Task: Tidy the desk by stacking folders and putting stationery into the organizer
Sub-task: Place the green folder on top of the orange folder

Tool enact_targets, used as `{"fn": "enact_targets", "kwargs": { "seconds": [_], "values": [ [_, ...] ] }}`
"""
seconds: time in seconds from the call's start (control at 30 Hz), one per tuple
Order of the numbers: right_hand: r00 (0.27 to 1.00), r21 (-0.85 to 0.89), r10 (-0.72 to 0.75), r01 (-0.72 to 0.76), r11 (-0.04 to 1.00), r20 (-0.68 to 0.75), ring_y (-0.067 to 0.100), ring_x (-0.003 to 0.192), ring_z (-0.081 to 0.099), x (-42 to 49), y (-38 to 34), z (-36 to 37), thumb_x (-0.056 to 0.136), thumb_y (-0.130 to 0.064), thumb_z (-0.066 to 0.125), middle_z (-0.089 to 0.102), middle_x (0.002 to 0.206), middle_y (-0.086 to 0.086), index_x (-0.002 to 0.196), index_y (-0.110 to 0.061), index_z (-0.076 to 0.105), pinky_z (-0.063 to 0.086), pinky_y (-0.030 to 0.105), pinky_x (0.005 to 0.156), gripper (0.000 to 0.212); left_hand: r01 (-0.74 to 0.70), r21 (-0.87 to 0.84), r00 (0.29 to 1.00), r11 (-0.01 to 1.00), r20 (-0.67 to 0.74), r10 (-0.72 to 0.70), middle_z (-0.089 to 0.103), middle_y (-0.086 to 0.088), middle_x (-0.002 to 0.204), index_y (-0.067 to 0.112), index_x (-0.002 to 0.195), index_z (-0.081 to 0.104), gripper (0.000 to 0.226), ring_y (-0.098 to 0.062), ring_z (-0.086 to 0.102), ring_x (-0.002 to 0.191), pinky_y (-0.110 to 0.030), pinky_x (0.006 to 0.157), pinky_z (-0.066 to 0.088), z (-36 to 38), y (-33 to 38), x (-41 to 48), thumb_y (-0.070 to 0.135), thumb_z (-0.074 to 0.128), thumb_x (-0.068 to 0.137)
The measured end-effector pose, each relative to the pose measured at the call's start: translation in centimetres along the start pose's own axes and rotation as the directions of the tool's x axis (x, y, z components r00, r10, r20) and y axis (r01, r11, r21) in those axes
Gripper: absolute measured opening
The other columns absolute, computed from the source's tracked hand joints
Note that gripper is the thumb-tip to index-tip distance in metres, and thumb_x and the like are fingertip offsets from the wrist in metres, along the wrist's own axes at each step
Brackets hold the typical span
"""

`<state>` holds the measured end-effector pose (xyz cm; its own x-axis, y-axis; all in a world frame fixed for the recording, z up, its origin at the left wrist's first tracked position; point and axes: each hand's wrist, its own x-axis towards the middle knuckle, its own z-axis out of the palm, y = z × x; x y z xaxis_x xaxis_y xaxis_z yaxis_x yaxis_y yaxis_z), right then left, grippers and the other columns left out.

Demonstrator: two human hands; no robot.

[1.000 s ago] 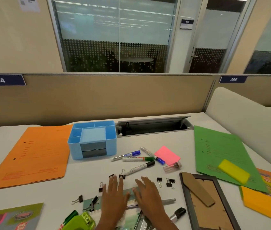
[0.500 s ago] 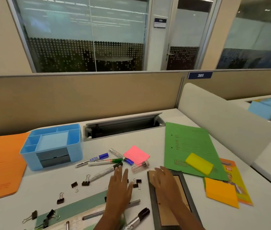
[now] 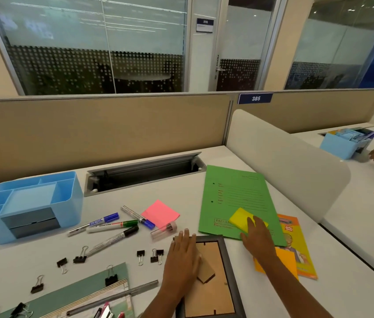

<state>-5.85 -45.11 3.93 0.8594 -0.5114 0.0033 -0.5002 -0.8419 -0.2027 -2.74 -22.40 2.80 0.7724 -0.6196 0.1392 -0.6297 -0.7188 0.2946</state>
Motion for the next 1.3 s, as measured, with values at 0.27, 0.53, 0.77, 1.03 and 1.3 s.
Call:
{"fn": "enact_targets", "kwargs": {
  "seconds": [0.27,0.53,0.77,1.03,1.3],
  "values": [
    [0.988,-0.092,0.077,-0.065,0.994,0.132,0.028,0.133,0.029,1.4,1.8,-1.4,0.089,-0.049,0.043,0.032,0.142,0.013,0.143,-0.02,0.014,0.025,0.05,0.107,0.068,0.094,-0.029,0.994,0.995,0.063,-0.092,0.061,-0.01,0.123,0.015,0.115,0.061,0.056,-0.023,0.061,0.11,-0.026,0.092,0.044,0.2,0.0,1.2,0.041,0.019,0.091],
    [0.998,-0.104,-0.062,0.061,0.993,-0.004,0.034,0.067,0.067,-0.1,-0.9,1.1,0.056,-0.048,0.07,0.065,0.076,0.017,0.084,-0.008,0.07,0.051,0.061,0.056,0.049,0.104,0.003,0.989,0.995,0.101,-0.104,-0.005,-0.005,0.155,0.019,0.147,0.008,0.078,-0.018,-0.005,0.143,-0.026,0.113,-0.002,0.8,0.1,3.4,0.054,-0.009,0.08],
    [0.999,0.038,-0.031,0.03,0.999,0.032,0.029,0.124,0.042,-0.1,0.0,0.3,0.073,-0.066,0.018,0.047,0.131,0.014,0.13,-0.014,0.046,0.029,0.046,0.105,0.082,0.193,-0.15,0.969,0.97,0.182,-0.164,0.014,-0.008,0.154,0.014,0.146,0.016,0.051,-0.021,0.005,0.142,-0.029,0.112,0.007,0.4,0.8,6.0,0.033,0.028,0.1],
    [0.998,0.136,-0.023,0.015,0.991,0.057,0.033,0.127,0.039,0.1,1.3,0.8,0.05,-0.076,0.007,0.042,0.137,0.02,0.132,-0.007,0.045,0.031,0.04,0.105,0.114,0.425,-0.502,0.902,0.753,0.309,-0.303,0.049,-0.016,0.132,0.007,0.137,0.034,0.045,-0.028,0.048,0.118,-0.031,0.096,0.039,0.0,2.2,11.0,0.017,0.044,0.094],
    [0.999,0.241,-0.048,0.049,0.969,-0.011,0.028,0.129,0.036,0.1,1.1,0.4,0.032,-0.096,-0.011,0.039,0.141,0.013,0.136,-0.009,0.036,0.029,0.037,0.107,0.144,0.563,-0.69,0.82,0.454,0.4,-0.409,0.048,-0.005,0.06,0.011,0.056,0.047,0.019,-0.014,0.046,0.055,-0.023,0.054,0.037,-1.4,3.3,13.3,0.01,0.058,0.072]
  ]
}}
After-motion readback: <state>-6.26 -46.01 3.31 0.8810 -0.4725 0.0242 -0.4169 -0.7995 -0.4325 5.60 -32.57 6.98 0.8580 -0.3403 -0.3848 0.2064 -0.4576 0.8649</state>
